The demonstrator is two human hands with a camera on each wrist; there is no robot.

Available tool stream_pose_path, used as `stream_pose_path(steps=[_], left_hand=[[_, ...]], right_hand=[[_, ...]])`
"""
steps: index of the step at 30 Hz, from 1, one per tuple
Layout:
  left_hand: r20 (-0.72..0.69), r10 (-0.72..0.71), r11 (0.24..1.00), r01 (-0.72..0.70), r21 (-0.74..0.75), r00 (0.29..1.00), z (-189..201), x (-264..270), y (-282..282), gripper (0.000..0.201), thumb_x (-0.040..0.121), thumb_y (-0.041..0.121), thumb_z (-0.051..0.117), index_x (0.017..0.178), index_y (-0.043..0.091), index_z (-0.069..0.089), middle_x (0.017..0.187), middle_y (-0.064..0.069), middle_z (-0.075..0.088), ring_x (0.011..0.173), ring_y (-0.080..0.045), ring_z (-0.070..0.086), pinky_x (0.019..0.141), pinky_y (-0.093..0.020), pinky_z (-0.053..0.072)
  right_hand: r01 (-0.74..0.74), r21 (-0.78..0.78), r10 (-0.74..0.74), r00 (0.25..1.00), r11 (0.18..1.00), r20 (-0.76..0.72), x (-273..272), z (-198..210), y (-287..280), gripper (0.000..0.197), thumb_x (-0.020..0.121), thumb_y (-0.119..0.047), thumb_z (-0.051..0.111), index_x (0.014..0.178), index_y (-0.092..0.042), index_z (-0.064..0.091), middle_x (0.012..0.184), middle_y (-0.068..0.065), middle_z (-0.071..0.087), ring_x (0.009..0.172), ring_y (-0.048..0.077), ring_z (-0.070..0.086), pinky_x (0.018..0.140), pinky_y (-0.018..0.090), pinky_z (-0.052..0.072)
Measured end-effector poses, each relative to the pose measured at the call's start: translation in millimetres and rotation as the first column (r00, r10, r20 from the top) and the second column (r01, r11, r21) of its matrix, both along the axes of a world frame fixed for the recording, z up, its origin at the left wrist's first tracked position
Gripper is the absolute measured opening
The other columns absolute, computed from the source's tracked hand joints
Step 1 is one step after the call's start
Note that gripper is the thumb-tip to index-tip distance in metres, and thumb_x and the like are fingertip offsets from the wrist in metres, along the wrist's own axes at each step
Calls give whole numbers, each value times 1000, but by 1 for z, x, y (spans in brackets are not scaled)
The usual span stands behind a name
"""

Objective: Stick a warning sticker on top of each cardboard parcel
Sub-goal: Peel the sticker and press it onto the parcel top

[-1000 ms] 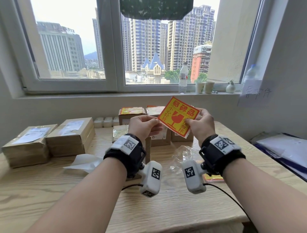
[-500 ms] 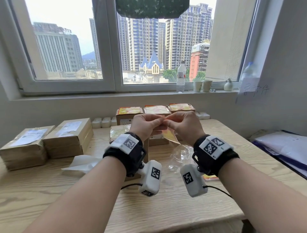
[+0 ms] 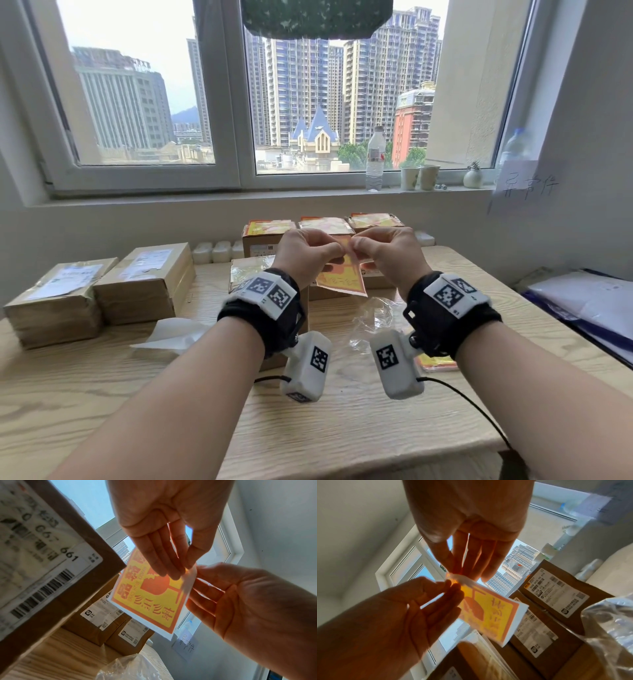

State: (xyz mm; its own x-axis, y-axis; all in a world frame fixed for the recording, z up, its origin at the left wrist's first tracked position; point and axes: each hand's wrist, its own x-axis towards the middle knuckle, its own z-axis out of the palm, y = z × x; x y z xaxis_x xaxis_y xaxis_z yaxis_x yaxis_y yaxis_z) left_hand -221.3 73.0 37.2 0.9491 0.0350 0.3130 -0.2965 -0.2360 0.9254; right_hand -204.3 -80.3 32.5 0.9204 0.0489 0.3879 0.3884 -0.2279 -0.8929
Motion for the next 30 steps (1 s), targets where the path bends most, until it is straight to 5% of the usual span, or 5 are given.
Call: stream_pose_path(steps=[8, 11, 15, 25, 30], left_hand=[[-50, 10, 997, -14, -72, 999, 8, -7, 2, 11, 87, 3, 58, 78, -1, 64, 74, -10, 68, 64, -15, 70, 70, -31, 57], [-92, 59, 980, -75, -182, 994, 12, -9, 9, 18, 87, 2, 47, 71, 7, 54, 70, -10, 56, 44, -13, 62, 49, -27, 46], [-120, 123, 950, -152, -273, 985, 16, -13, 16, 12, 85, 0, 43, 89, 5, 53, 73, -14, 54, 34, -11, 52, 36, -19, 39], [-133, 79, 810, -141, -570, 988, 18, -5, 15, 24, 87, -1, 54, 69, 12, 47, 51, -5, 64, 42, -11, 61, 48, -20, 55], [-136, 92, 819, -153, -553, 986, 22, 1, 13, 11, 86, -2, 58, 89, 8, 55, 61, -8, 63, 50, -15, 62, 53, -23, 57]], right_hand=[[88, 33, -87, 995, 996, -42, 2, 6, 2, 16, 91, -11, 61, 75, -10, 63, 63, 5, 61, 48, 13, 53, 42, 20, 42], [150, 73, -142, 984, 986, -103, 5, 2, -1, 19, 93, -15, 60, 74, -13, 61, 54, -3, 59, 40, 6, 51, 42, 21, 40], [174, 127, -157, 978, 976, -136, 6, -1, 0, 21, 94, -16, 59, 73, -15, 60, 51, -8, 62, 38, 6, 54, 39, 20, 39], [156, 319, -107, 980, 935, -165, 5, 9, 12, 11, 95, -14, 54, 86, -10, 58, 73, 7, 70, 36, 9, 56, 38, 20, 42], [118, 369, -48, 980, 922, -194, 3, 13, 20, 14, 97, -14, 52, 84, -12, 58, 73, 6, 68, 38, 9, 59, 40, 21, 44]])
